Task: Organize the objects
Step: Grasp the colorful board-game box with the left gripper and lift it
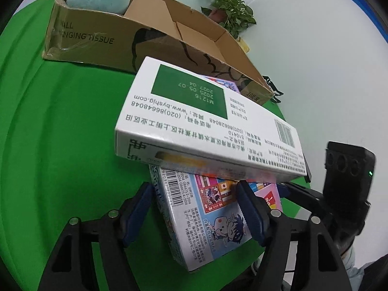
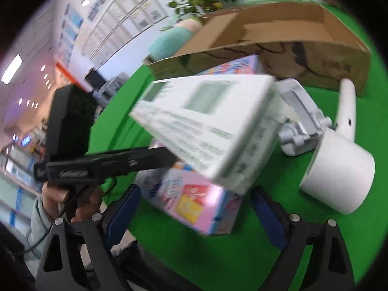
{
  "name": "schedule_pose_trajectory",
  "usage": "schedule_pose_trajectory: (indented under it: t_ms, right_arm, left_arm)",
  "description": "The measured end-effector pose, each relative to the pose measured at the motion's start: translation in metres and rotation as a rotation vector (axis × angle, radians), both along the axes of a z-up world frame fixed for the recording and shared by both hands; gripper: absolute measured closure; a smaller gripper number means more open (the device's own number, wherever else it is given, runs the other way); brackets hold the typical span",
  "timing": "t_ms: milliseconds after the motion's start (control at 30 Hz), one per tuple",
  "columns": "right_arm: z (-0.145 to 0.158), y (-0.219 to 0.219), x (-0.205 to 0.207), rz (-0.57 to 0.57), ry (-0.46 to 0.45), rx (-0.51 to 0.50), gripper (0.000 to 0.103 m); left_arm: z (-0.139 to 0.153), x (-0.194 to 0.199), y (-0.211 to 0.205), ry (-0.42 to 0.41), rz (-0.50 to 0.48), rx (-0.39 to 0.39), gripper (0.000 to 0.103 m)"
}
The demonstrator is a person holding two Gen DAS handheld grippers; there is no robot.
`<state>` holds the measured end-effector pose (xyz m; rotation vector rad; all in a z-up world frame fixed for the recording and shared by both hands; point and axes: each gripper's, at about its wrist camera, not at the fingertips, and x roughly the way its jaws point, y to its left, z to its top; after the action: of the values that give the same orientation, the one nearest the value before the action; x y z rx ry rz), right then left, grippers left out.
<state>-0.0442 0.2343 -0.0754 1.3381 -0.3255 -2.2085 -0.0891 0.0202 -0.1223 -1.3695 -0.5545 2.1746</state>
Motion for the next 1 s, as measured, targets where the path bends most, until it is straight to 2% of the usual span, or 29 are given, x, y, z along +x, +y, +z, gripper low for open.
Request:
schedule_pose_trajectory:
  t_ms: [67, 200, 333, 433, 533, 700, 933, 1000]
  right_arm:
    - [-0.007, 0.006, -0.007, -0.032, -0.034, -0.024, 0.026]
    - [-0.014, 0.003, -0.008, -0.015, -0.064, -0.069, 0.038]
    - [-0.01, 0.002, -0.002, -0.038, -0.038, -0.062, 0.041]
    - [-0.003, 0.002, 0.002, -0.054, -0.003, -0.042, 0.045]
    - [0.008, 0.005, 0.005, -0.071, 0.026, -0.042, 0.049]
    - [0.033, 0.007, 0.013, -0.104, 0.113, -0.028, 0.055]
    - [0.037, 0.015, 0.015, -0.126, 0.128, -0.023, 0.056]
    - [0.04, 0.004, 0.009, -0.131, 0.135, -0.026, 0.056]
  left_arm:
    - [0.0, 0.0, 0.0, 0.0, -0.011, -0.005, 0.033]
    - [0.001, 0.001, 0.002, 0.009, -0.036, -0.02, 0.031]
    - [0.001, 0.001, -0.004, -0.003, -0.009, 0.001, 0.032]
    - [0.003, 0.002, -0.01, -0.028, 0.012, 0.046, 0.032]
    - [0.013, 0.004, -0.012, -0.012, 0.018, 0.066, 0.032]
    - [0.021, 0.003, -0.017, -0.019, 0.031, 0.156, 0.032]
    - [0.029, 0.007, -0.008, 0.007, 0.024, 0.13, 0.033]
    - [0.036, 0.007, -0.005, 0.03, 0.015, 0.107, 0.033]
